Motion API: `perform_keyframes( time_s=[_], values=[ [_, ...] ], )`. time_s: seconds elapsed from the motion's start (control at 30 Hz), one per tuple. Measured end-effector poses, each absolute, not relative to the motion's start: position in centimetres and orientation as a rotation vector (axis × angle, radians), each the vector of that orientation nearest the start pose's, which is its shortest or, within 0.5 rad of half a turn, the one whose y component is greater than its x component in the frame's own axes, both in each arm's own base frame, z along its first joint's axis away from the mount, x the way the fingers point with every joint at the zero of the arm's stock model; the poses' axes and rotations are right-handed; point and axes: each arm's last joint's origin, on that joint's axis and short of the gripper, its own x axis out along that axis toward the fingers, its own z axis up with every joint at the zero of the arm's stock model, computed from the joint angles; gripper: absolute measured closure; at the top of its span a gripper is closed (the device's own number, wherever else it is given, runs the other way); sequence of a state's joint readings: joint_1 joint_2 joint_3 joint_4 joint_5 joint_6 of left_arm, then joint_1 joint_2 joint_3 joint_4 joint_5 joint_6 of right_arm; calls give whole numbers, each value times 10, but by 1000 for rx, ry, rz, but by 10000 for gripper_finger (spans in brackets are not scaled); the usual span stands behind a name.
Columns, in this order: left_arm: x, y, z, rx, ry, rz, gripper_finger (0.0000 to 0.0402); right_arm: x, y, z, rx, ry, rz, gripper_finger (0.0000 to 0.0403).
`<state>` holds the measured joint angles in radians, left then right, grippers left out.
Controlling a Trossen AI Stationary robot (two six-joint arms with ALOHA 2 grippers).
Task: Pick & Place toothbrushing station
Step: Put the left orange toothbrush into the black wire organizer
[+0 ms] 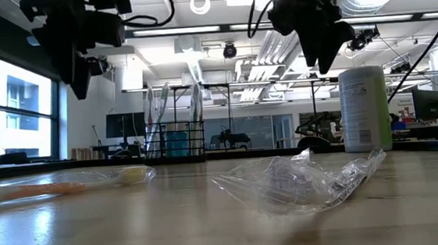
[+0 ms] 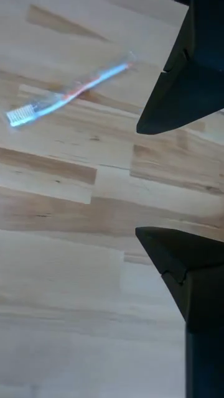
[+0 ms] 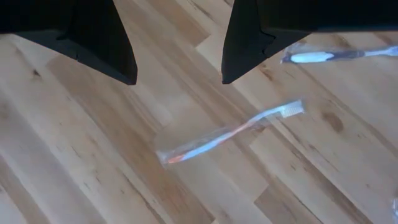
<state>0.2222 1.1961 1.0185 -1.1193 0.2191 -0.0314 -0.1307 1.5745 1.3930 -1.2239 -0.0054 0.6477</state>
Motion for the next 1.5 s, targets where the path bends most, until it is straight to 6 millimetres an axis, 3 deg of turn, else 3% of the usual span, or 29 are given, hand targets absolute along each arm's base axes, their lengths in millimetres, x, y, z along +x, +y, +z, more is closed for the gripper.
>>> perform_keyframes(
  time_s=[0.27,0.53,0.8,1.07,1.2,1.5],
  values=[
    [201,36,260,-477,1238,27,147,289,-2,287,571,1345,-483,174],
    [211,27,262,-595,1161,95,147,286,25,287,477,1385,-394,174],
    [231,-28,273,-584,987,24,147,276,64,286,300,1414,-352,174],
    [227,-79,269,-673,908,239,147,267,81,289,148,1387,-335,174],
    [234,-100,258,-709,865,320,147,264,91,289,104,1389,-289,174],
    [262,-130,206,-719,942,404,147,252,119,275,48,1402,-223,174]
  ],
)
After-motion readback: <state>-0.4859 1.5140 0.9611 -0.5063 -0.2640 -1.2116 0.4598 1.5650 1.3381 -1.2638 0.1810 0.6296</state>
